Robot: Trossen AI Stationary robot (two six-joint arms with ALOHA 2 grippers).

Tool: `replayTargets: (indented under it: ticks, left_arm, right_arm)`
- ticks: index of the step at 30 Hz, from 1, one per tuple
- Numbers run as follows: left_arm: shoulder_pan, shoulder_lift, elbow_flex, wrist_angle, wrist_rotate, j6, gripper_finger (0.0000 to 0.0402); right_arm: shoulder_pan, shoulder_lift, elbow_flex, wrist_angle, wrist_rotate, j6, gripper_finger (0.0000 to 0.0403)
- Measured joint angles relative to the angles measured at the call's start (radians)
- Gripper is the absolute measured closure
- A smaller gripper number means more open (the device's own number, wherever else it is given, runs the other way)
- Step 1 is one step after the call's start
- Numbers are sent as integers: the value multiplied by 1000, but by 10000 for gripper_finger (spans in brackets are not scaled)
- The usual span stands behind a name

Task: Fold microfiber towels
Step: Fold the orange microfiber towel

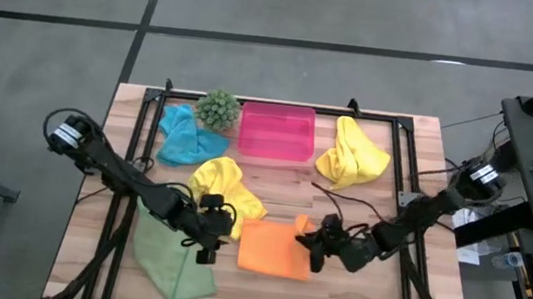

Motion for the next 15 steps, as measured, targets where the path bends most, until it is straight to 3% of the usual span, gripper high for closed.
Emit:
replayTargets:
  ticks: [15]
  left_arm:
    - [-38,0,-29,-39,14,-74,231]
  right_arm:
    - [-114,282,252,5,-89,-173,394]
